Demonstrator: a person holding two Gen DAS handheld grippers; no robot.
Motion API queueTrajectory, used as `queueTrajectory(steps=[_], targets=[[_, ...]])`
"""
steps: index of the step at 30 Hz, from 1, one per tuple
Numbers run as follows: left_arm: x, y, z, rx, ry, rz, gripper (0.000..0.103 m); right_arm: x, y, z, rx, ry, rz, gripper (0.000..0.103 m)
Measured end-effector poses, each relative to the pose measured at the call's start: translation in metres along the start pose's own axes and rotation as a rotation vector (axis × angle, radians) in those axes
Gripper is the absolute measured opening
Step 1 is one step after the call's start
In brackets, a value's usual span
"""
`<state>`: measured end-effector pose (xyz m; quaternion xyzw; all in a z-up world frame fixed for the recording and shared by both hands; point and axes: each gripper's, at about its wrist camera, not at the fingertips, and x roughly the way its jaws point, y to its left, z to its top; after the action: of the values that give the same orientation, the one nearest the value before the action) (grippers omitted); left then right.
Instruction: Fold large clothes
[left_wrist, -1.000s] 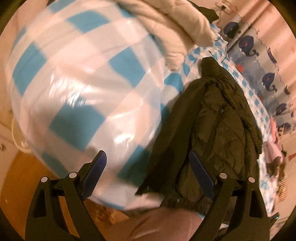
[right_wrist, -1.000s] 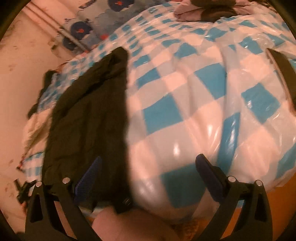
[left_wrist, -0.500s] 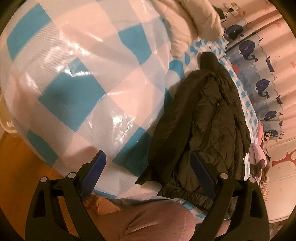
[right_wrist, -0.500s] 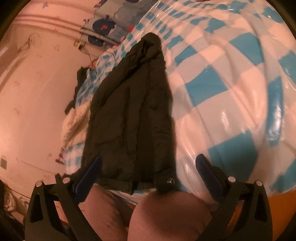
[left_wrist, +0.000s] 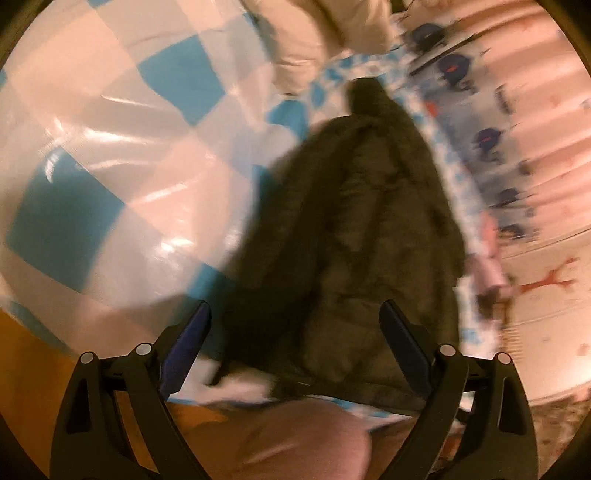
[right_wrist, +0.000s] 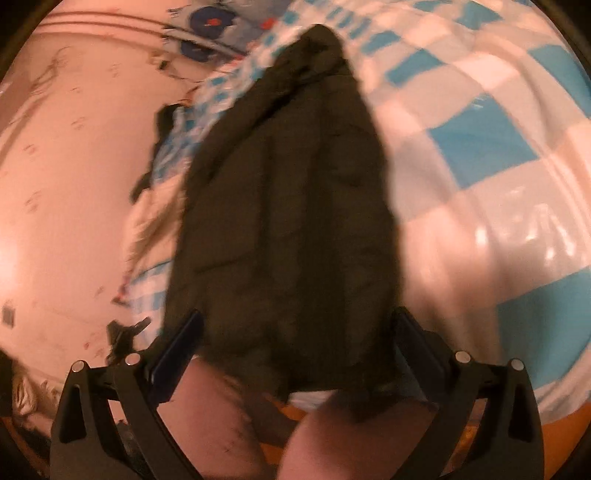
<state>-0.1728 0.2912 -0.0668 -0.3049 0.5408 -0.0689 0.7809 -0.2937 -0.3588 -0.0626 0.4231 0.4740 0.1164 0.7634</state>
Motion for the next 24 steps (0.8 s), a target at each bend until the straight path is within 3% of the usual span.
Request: queueTrajectory(steps=[1,3,7,8,9,11,12,14,16,20,21,22,24], targets=[[0.003,0.001,0.002,-0.003,-0.003,0.036,0.088,0.001,-0.003,0.001,0.015,0.001,0.001,0.097],[0.011,0.003,0.005,-0.013,0.016,0.026,0.088,0.002,-0.008,0.002,0.034,0.01,0.027,0.097],[0.012,-0.008,0.004,0.03,0.055,-0.203,0.088,0.006,-0.007,0.003,0.032,0.045,0.147,0.097],[0.011,-0.016,0.004,0.067,0.049,-0.205,0.088,0.009,-0.008,0.005,0.026,0.054,0.115,0.097],[0.014,-0.024,0.004,0.108,0.05,-0.148,0.088,0.015,-0.009,0.006,0.03,0.07,0.091,0.097],[0.025,-0.028,0.007,0.143,0.076,-0.046,0.081,0.02,-0.01,0.008,0.036,0.088,0.071,0.097],[0.031,-0.026,0.008,0.126,0.097,-0.037,0.072,0.022,-0.009,0.009,0.035,0.096,0.063,0.097],[0.035,-0.015,0.011,0.066,0.109,-0.064,0.062,0.025,-0.008,0.01,0.037,0.11,0.05,0.097],[0.038,-0.008,0.012,0.027,0.116,-0.085,0.045,0.026,-0.007,0.011,0.034,0.122,0.047,0.098],[0.035,-0.004,0.01,0.031,0.134,-0.096,0.017,0.023,-0.011,0.013,0.058,0.135,0.057,0.095],[0.032,-0.005,0.009,0.036,0.136,-0.1,0.012,0.023,-0.012,0.014,0.07,0.13,0.055,0.077],[0.031,-0.006,0.01,0.041,0.135,-0.1,0.008,0.023,-0.012,0.014,0.076,0.126,0.065,0.01],[0.029,-0.012,0.01,0.048,0.136,-0.092,0.005,0.024,-0.012,0.012,0.095,0.118,0.092,0.01]])
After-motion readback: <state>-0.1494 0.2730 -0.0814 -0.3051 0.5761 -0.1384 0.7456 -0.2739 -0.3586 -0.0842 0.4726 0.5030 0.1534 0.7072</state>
